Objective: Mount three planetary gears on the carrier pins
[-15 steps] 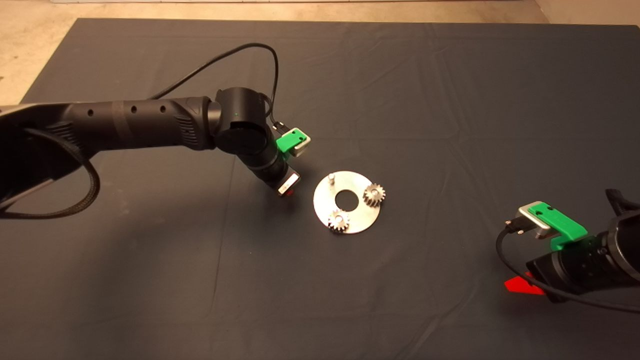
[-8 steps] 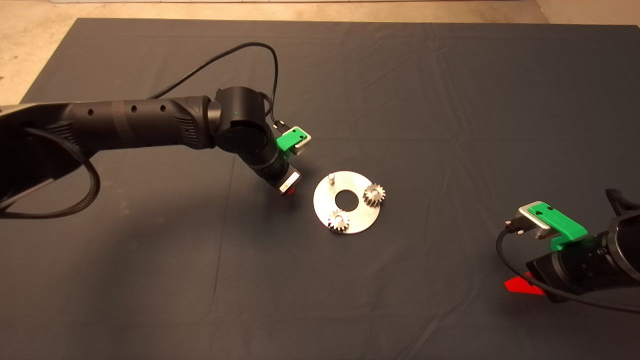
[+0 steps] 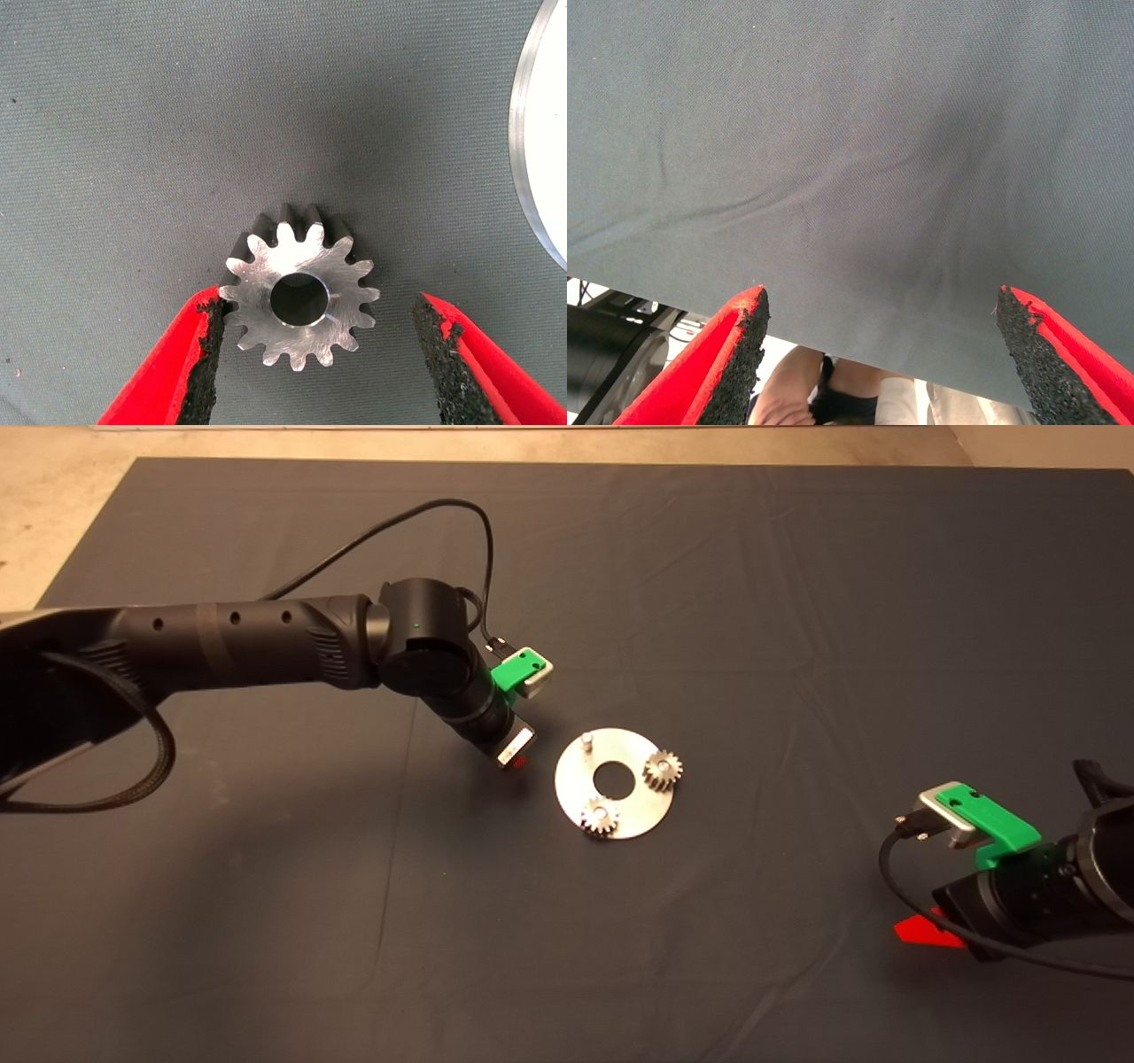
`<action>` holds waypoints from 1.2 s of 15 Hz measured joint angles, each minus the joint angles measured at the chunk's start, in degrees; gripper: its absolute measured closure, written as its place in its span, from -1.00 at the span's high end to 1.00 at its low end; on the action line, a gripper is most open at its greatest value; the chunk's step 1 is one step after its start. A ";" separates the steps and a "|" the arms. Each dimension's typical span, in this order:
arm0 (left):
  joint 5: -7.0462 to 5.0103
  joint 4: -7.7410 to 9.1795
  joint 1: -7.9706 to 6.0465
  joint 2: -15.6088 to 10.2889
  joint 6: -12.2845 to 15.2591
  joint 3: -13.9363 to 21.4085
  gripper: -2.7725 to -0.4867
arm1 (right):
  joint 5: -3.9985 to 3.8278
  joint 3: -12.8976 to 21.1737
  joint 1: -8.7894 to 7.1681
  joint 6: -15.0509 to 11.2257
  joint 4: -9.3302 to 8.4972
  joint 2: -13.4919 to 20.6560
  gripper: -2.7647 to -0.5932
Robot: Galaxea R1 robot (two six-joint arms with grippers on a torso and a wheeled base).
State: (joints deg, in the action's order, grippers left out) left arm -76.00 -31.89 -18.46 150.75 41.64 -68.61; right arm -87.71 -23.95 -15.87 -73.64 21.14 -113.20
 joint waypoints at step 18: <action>3.04 -0.29 0.18 -0.33 -0.59 -1.36 -0.52 | 0.00 -0.05 0.00 0.74 0.00 0.02 0.20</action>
State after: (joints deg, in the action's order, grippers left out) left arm -72.96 -32.18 -18.28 150.42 41.06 -69.97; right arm -87.71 -24.00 -15.87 -72.90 21.14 -113.18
